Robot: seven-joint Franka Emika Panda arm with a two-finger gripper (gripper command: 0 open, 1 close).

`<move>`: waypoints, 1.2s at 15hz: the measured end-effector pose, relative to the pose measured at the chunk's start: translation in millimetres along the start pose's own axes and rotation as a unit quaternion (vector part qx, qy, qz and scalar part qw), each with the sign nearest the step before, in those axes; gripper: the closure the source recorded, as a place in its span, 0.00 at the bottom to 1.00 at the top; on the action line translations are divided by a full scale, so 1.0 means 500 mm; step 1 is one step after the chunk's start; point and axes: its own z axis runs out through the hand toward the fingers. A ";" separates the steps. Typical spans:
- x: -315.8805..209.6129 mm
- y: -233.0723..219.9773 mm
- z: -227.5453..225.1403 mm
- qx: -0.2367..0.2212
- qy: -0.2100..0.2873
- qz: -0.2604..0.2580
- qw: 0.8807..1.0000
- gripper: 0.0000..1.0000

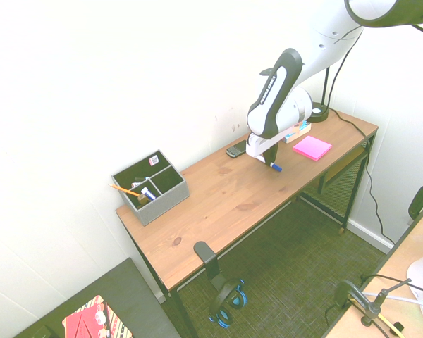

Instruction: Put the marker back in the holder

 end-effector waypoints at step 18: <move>-0.204 -0.338 -0.482 0.019 -0.325 0.131 0.936 1.00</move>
